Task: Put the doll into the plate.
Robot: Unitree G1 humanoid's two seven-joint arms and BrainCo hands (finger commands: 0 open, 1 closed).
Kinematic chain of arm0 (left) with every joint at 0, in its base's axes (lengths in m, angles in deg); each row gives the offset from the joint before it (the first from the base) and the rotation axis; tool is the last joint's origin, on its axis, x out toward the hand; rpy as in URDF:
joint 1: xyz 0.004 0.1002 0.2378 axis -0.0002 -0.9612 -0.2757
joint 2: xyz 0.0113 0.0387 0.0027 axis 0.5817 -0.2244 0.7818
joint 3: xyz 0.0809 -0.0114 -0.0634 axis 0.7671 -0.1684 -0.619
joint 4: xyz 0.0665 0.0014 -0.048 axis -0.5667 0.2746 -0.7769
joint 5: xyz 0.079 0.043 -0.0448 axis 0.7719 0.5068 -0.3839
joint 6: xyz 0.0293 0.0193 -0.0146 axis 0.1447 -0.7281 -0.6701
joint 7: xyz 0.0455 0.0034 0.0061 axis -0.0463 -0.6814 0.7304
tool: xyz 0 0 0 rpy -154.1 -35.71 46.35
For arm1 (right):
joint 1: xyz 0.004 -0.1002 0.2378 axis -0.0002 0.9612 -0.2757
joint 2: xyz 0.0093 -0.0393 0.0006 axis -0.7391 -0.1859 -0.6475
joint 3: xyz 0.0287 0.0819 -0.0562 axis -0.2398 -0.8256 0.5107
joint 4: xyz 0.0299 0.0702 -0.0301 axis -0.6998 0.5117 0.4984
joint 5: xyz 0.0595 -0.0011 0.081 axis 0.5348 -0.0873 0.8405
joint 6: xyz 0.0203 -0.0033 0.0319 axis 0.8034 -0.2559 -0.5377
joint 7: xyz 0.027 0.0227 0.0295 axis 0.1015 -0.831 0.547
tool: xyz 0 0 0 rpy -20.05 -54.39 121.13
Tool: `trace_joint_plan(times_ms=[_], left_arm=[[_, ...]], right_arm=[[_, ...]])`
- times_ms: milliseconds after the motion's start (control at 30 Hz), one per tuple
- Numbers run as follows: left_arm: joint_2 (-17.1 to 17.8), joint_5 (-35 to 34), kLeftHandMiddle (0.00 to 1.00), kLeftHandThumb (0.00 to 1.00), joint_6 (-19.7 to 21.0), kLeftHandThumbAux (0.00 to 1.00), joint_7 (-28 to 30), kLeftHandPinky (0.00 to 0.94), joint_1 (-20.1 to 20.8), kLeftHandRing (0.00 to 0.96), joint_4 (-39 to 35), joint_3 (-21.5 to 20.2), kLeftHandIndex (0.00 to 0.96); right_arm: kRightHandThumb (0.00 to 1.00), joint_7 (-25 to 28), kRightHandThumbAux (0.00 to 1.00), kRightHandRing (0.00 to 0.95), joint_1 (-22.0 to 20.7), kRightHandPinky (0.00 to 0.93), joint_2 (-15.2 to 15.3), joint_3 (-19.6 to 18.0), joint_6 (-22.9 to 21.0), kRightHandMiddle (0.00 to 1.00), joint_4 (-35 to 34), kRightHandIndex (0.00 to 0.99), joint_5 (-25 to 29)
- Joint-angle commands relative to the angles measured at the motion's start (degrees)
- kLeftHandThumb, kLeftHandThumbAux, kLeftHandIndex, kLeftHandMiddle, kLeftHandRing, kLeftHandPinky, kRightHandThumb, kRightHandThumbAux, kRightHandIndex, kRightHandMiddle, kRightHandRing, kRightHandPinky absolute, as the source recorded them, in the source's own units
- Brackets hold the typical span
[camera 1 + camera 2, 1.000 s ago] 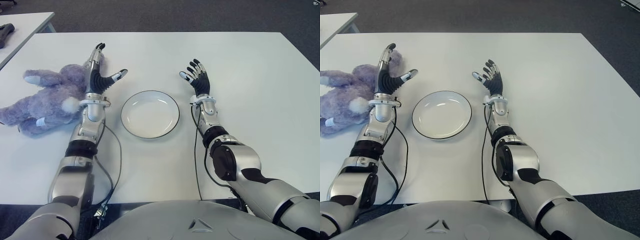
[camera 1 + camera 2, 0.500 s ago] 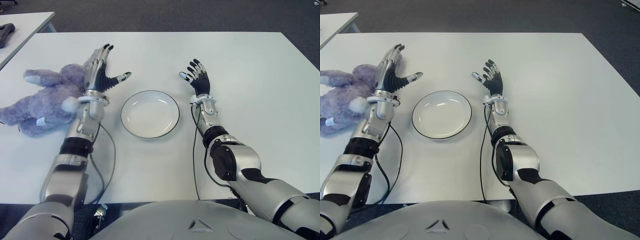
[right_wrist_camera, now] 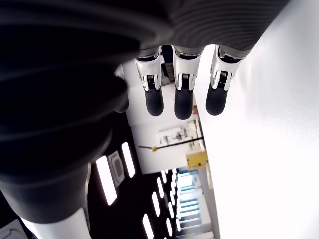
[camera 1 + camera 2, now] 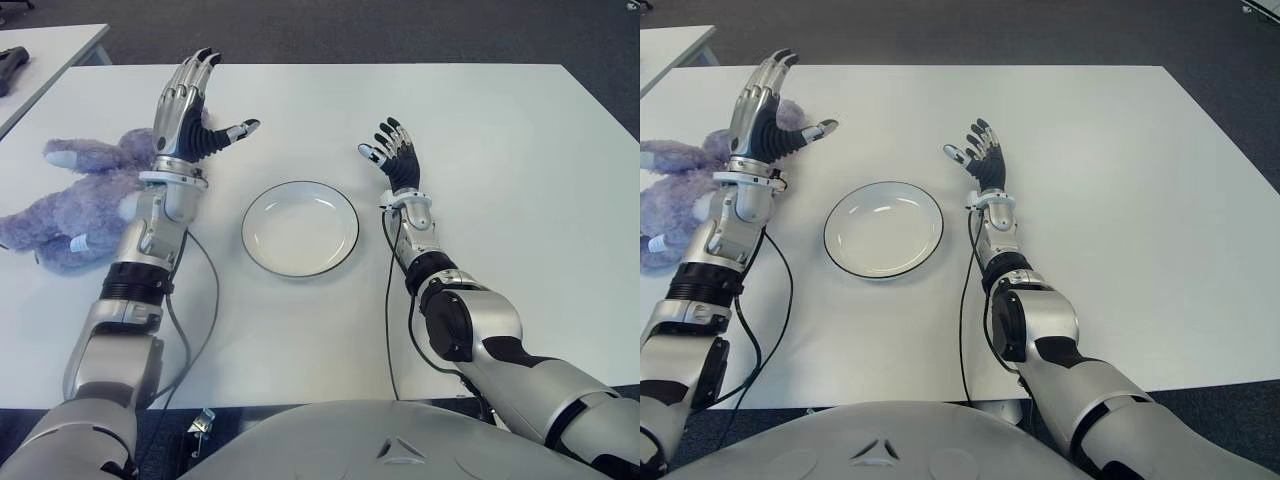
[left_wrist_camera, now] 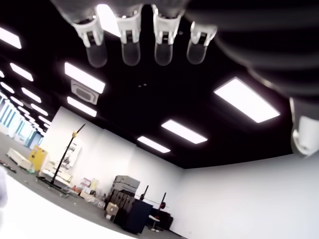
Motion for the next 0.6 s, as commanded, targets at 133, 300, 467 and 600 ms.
trace_joint_plan(times_ms=[133,300,467,600], left_arm=[[3.3,0.4,0.044,0.103,0.7,0.409,0.8,0.0,-2.5,0.043,-5.0,-1.4,0.0],[5.8,0.4,0.049,0.12,2.2,0.411,1.9,0.0,-5.2,0.048,-9.4,-3.7,0.0],[6.9,3.4,0.052,0.128,5.7,0.411,1.5,0.0,-6.7,0.053,-13.1,-4.3,0.0],[7.7,5.1,0.053,0.127,7.8,0.406,1.5,0.0,-7.6,0.058,-15.3,-4.3,0.0]], right_arm=[[0.0,-0.5,0.858,0.107,12.9,0.133,-6.4,-0.9,-6.0,0.111,7.5,0.086,0.4],[0.0,-0.3,0.878,0.111,12.9,0.137,-6.5,-1.1,-6.1,0.113,7.5,0.087,0.7],[0.0,0.0,0.873,0.11,12.9,0.132,-6.4,-1.0,-6.0,0.11,7.5,0.082,0.6],[0.0,0.2,0.87,0.109,12.9,0.131,-6.3,-0.9,-6.0,0.109,7.5,0.081,0.5]])
